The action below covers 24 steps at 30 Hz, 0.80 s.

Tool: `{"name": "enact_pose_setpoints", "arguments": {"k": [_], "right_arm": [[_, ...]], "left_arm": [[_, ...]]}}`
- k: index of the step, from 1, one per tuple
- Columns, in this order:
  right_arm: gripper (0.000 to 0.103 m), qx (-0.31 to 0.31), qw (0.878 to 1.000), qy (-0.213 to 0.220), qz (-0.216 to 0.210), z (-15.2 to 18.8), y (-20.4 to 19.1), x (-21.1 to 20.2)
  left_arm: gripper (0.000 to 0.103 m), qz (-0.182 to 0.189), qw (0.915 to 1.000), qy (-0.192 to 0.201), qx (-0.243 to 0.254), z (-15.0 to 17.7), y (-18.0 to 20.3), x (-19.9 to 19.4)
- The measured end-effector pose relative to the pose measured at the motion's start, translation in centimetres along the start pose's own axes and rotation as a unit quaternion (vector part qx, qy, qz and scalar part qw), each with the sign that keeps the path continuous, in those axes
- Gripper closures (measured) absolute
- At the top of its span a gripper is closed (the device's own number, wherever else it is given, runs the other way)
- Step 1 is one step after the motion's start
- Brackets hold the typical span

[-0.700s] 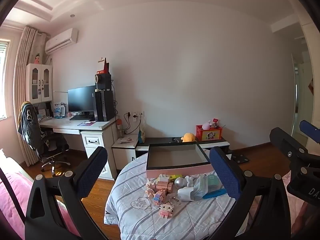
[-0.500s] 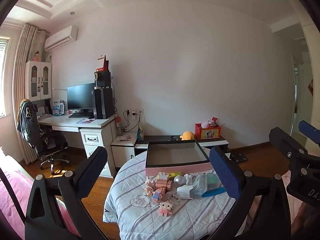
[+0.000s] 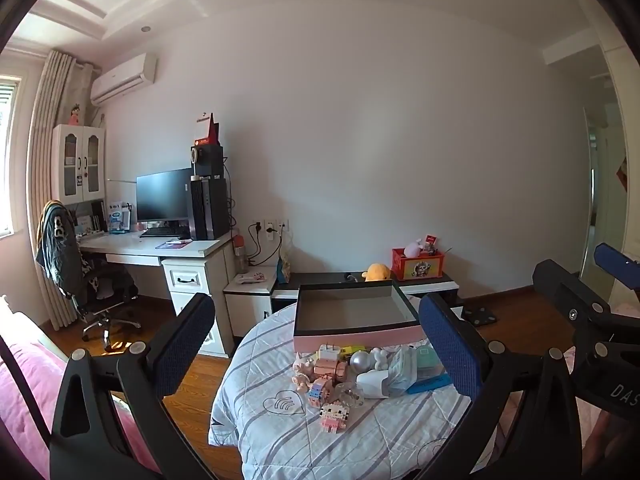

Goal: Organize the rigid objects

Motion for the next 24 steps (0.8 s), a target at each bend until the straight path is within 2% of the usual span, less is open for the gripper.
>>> {"name": "enact_pose_setpoints", "arguments": {"k": [24], "right_arm": [[0.000, -0.001, 1.000, 0.002, -0.002, -0.12, -0.34, -0.14]], "left_arm": [[0.000, -0.001, 1.0000, 0.009, 0.001, -0.27, 0.04, -0.46]]}}
Point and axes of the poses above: each gripper's, at about its wrist camera, not at the fingertips, and x roughly the way its jaws point, y to its right, z to its underside, the point moved 2 cm from there along x, roughly the way its jaws point, and after that the axes turned 4 degrees about y, right-handed, at the moved point
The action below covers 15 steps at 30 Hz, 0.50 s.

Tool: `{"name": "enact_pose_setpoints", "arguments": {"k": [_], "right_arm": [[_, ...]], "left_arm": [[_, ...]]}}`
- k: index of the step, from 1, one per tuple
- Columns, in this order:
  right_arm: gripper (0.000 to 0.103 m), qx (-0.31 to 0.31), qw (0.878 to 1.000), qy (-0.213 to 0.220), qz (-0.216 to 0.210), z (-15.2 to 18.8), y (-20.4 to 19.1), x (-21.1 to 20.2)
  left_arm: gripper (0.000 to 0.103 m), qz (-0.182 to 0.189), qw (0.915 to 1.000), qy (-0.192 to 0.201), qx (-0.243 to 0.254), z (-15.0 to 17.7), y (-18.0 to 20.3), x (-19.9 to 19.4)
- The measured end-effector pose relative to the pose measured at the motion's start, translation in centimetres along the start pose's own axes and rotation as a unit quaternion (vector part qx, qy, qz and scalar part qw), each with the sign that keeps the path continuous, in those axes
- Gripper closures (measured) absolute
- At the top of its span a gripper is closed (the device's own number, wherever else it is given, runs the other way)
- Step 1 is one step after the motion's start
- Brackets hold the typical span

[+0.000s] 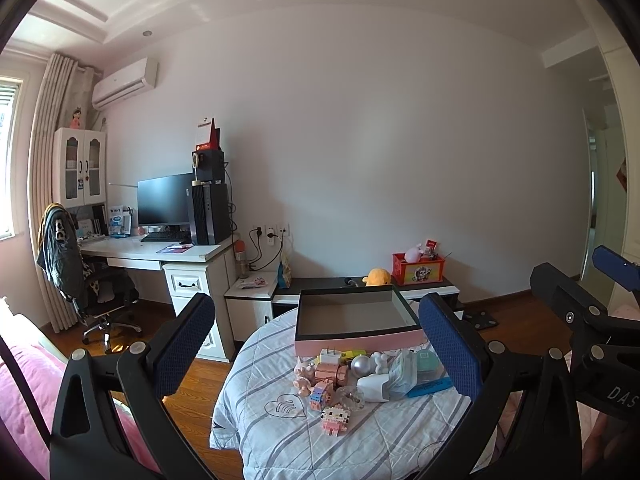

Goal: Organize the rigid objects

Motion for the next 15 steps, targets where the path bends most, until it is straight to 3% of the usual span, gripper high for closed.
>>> {"name": "enact_pose_setpoints", "arguments": {"k": [15], "right_arm": [[0.000, 0.001, 1.000, 0.003, 0.001, -0.02, 0.15, 0.05]], "left_arm": [[0.000, -0.001, 1.0000, 0.003, 0.002, -0.53, -0.02, -0.28]]}}
Point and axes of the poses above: each gripper's, at about its wrist camera, not at the fingertips, and x roughly the way its jaws point, y to its right, z to its underside, the point moved 2 cm from there along x, roughly the way its jaws point, and after that the axes turned 4 degrees about y, right-handed, at the moved point
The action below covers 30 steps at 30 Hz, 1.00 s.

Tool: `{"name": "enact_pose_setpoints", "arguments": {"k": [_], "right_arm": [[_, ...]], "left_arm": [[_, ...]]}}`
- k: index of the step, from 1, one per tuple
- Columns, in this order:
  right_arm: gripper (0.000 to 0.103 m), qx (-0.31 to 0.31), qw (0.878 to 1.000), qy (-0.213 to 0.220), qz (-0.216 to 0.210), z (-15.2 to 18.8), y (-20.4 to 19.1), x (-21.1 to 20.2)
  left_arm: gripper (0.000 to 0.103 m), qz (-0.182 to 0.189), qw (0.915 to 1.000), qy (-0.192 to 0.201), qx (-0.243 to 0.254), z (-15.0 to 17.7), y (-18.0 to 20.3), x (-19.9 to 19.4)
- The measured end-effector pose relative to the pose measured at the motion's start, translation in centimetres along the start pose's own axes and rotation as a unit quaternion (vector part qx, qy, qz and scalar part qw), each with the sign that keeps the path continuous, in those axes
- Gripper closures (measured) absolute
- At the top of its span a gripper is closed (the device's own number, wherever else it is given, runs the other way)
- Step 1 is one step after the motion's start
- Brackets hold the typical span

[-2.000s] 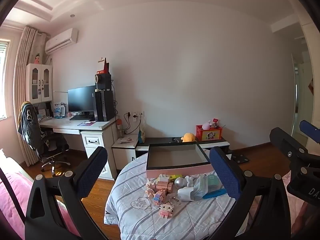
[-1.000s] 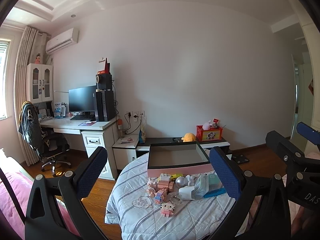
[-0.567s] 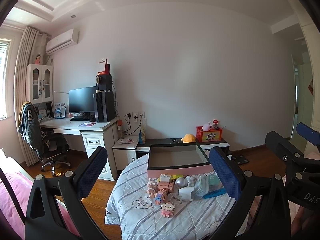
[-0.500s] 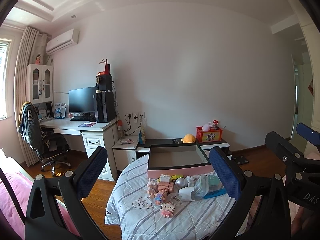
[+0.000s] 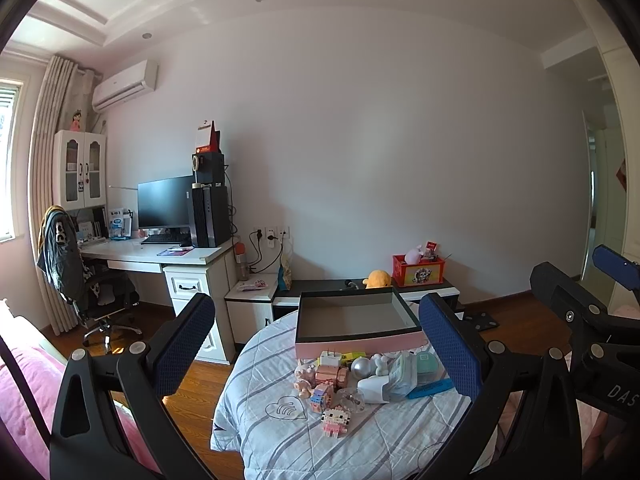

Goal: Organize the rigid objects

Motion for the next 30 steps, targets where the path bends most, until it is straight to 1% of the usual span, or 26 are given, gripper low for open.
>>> {"name": "enact_pose_setpoints", "arguments": {"k": [30], "right_arm": [[0.000, 0.001, 1.000, 0.002, 0.000, 0.21, 0.14, 0.23]], "left_arm": [[0.000, 0.000, 1.0000, 0.002, -0.001, -0.27, -0.05, -0.21]]}}
Point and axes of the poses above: each gripper's, at about its wrist camera, not at the fingertips, and x roughly the way its jaws point, y to its right, z to its underside, the point moved 2 cm from there along x, roughly the way its jaws point, and after that the axes turned 4 degrees about y, right-handed, at the moved point
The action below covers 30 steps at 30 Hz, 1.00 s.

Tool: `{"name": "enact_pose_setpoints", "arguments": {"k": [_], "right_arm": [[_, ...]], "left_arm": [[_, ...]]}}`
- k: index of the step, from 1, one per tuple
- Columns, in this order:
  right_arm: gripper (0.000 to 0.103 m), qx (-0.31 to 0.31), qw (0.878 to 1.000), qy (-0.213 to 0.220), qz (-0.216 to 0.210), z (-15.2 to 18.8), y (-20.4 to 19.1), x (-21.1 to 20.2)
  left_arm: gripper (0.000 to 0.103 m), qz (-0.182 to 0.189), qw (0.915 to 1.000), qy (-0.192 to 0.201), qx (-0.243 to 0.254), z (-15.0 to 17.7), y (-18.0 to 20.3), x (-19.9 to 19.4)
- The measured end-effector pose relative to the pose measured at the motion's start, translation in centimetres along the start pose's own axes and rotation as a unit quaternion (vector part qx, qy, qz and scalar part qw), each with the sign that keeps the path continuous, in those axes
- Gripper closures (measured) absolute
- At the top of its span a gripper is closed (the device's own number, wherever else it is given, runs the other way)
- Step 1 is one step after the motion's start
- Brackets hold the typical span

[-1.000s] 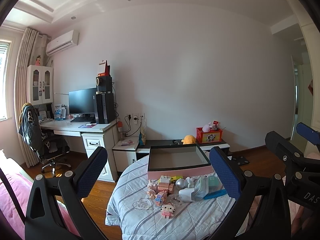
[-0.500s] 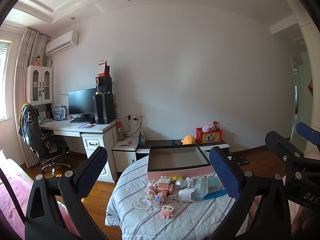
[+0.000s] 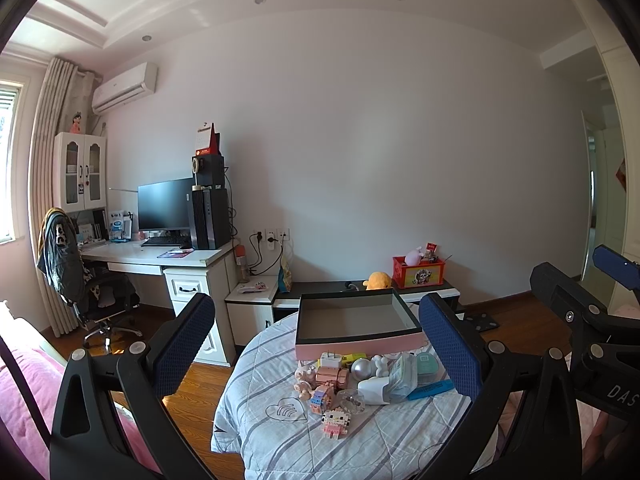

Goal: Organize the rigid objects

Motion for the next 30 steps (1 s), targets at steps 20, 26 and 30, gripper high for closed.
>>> {"name": "enact_pose_setpoints", "arguments": {"k": [20, 26, 30], "right_arm": [[0.000, 0.008, 1.000, -0.016, 0.002, 1.5, 0.4, 1.1], [0.000, 0.014, 1.000, -0.024, 0.003, 2.2, 1.0, 2.4], [0.000, 0.018, 0.999, -0.038, 0.003, 3.2, 1.2, 3.5]], "left_arm": [[0.000, 0.011, 0.9999, -0.012, 0.004, 0.4, 0.5, 1.8], [0.000, 0.018, 0.9997, -0.017, 0.004, 1.7, 0.7, 3.6], [0.000, 0.019, 0.9993, -0.031, 0.006, 2.9, 1.0, 5.1]]}}
Point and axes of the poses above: each gripper's, at about its wrist camera, not at the fingertips, and x roughly the way its jaws point, y to its right, z to its underside, the point moved 2 cm from there along x, roughly the way its jaws point, and after that the axes turned 4 degrees about y, right-handed, at the moved point
